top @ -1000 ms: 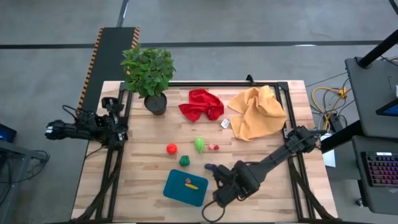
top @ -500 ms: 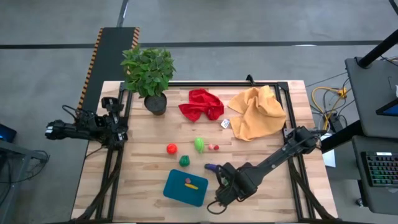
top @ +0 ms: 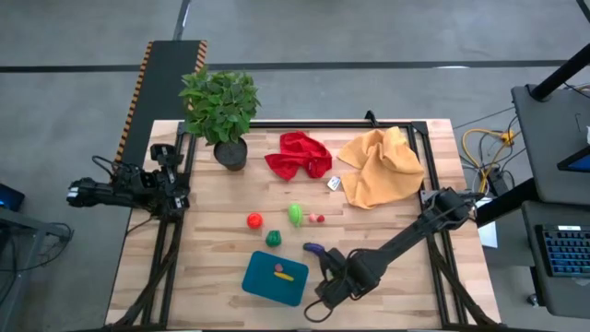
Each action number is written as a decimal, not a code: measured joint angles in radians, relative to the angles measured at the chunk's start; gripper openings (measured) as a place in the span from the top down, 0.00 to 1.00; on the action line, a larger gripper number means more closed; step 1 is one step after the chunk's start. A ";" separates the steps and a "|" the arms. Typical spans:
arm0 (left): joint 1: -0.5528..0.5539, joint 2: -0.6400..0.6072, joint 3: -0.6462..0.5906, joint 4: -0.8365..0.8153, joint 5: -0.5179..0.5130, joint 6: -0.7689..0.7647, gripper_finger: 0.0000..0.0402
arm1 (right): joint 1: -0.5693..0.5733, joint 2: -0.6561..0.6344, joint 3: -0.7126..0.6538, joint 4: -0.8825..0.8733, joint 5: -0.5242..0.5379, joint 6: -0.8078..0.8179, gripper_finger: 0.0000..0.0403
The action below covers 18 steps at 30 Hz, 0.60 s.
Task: Pick and placing Produce into tupperware
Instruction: Put the yellow pineapple into the blue basket
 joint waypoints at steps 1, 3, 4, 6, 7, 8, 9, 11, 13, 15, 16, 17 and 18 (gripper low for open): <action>0.000 0.000 0.000 0.000 0.000 0.000 0.50 | 0.000 0.000 -0.006 -0.001 0.000 0.002 0.13; 0.000 0.000 0.000 0.000 0.000 0.000 0.50 | 0.000 0.000 -0.015 0.000 -0.001 0.003 0.13; 0.000 0.000 0.000 0.000 0.000 0.000 0.50 | 0.000 0.000 -0.018 0.002 -0.001 0.003 0.13; 0.000 0.000 0.000 0.000 0.000 0.000 0.50 | 0.000 0.000 -0.029 0.013 -0.001 0.003 0.12; 0.000 0.000 0.000 0.000 0.000 0.000 0.50 | 0.000 0.000 -0.038 0.015 -0.001 0.003 0.12; 0.000 0.000 0.000 0.000 0.000 0.000 0.50 | 0.000 0.000 -0.046 0.013 -0.001 0.003 0.12; 0.000 0.000 0.000 0.000 0.000 0.000 0.50 | 0.000 0.000 -0.054 0.014 -0.001 0.003 0.12; 0.000 0.000 0.000 0.000 0.000 0.000 0.50 | 0.000 0.000 -0.066 0.017 -0.001 0.003 0.12; 0.000 0.000 0.000 0.000 0.000 0.000 0.50 | 0.000 0.000 -0.081 0.028 -0.001 0.003 0.13; 0.000 0.000 0.000 0.000 0.000 0.000 0.50 | 0.000 0.000 -0.097 0.063 -0.001 0.003 0.13; 0.000 0.000 0.000 0.000 0.000 0.000 0.50 | 0.000 0.000 -0.108 0.091 -0.001 0.003 0.13; 0.000 0.000 0.000 0.000 0.000 0.000 0.50 | 0.000 0.000 -0.120 0.121 -0.001 -0.001 0.13; 0.000 0.000 0.000 0.000 0.000 0.000 0.50 | 0.000 0.000 -0.131 0.148 -0.002 -0.005 0.13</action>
